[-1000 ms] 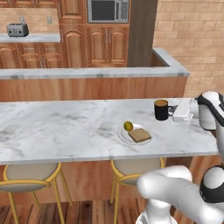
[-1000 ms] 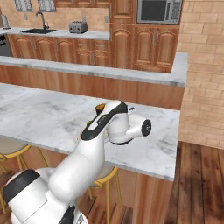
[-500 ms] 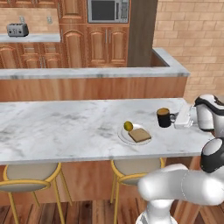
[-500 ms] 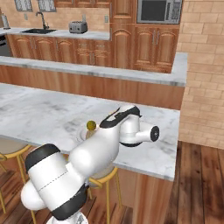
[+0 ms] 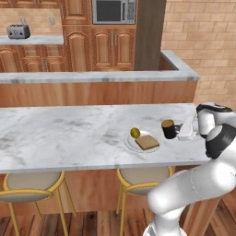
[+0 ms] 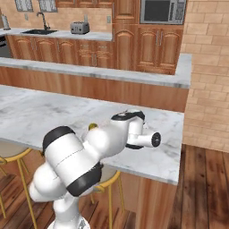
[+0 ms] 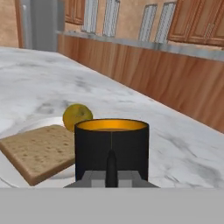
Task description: Pick up the brewed coffee from the coffee machine and place it next to the breakfast plate on the dining counter.
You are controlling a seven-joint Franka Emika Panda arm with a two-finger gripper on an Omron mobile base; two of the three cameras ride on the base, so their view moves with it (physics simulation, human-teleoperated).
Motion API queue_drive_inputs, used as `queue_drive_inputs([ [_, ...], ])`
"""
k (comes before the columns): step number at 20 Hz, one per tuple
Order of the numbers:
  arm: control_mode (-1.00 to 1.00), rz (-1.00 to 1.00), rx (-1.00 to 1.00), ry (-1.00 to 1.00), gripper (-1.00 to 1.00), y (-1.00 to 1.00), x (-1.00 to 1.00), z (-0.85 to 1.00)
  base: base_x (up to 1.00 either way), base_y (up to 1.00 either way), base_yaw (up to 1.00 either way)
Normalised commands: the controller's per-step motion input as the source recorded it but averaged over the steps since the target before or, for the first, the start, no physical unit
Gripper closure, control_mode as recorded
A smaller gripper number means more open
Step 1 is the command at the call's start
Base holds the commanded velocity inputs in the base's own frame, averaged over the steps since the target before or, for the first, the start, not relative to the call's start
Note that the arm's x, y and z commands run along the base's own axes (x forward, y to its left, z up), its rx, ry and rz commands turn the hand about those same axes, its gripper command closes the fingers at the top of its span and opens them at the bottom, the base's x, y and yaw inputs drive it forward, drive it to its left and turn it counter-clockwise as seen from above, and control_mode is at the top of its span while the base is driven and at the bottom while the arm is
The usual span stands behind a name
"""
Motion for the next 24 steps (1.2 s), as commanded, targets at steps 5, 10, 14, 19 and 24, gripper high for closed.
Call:
queue_drive_inputs([
  [5, -1.0, 0.0, 0.0, 0.0, 1.0, -0.1, 0.48, -0.41, 0.0, 0.0, 0.0],
  [10, -1.0, 0.01, 0.0, 0.0, 1.0, -0.31, 0.4, -0.46, 0.0, 0.0, 0.0],
  [14, -1.0, 0.05, 0.0, 0.0, 1.0, -0.43, 0.29, -0.5, 0.0, 0.0, 0.0],
  [19, -1.0, 0.09, 0.0, 0.0, -1.0, -0.2, 0.12, -0.36, 0.0, 0.0, 0.0],
  [24, -1.0, 0.17, 0.0, -0.04, -1.0, -0.11, -0.16, -0.03, 0.0, 0.0, 0.0],
])
